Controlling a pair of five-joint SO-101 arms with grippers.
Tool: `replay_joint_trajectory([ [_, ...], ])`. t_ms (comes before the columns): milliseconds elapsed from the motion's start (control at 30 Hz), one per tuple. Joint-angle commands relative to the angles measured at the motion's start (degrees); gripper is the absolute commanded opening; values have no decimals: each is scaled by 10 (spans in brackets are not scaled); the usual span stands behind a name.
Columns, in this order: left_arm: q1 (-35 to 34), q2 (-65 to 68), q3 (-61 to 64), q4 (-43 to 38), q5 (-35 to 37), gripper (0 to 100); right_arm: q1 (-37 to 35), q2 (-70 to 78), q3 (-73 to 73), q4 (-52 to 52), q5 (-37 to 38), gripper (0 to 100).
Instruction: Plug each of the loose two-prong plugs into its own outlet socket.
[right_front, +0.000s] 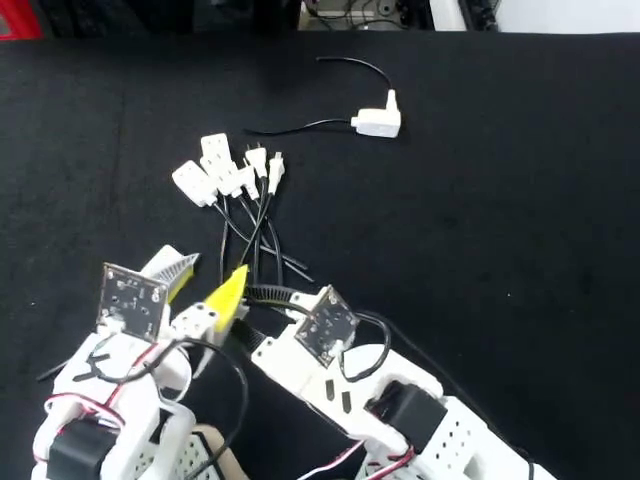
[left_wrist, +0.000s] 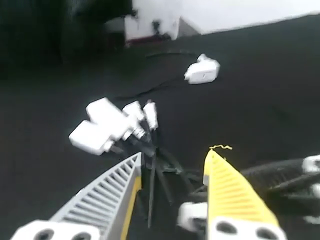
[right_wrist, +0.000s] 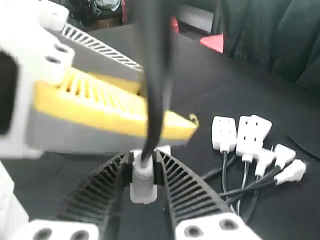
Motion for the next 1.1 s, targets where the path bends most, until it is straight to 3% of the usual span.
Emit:
replay_joint_trajectory([
  [0, -141, -3, -44, 12, -3, 213, 4, 60, -72, 16, -4, 11],
  [133, -269, -3, -48, 13, 22, 213, 13, 203, -124, -11, -30, 11],
  [367, -440, -3, -4, 8, 34, 213, 33, 430, -166, -215, -51, 11],
  [600, -516, -2, 138, -105, 33, 213, 33, 654, -255, -363, -83, 11],
  [833, -590, -2, 175, -112, 33, 213, 25, 853, -405, -382, -83, 11],
  [1067, -582, -2, 211, -128, 33, 213, 25, 948, -459, -383, -83, 11],
])
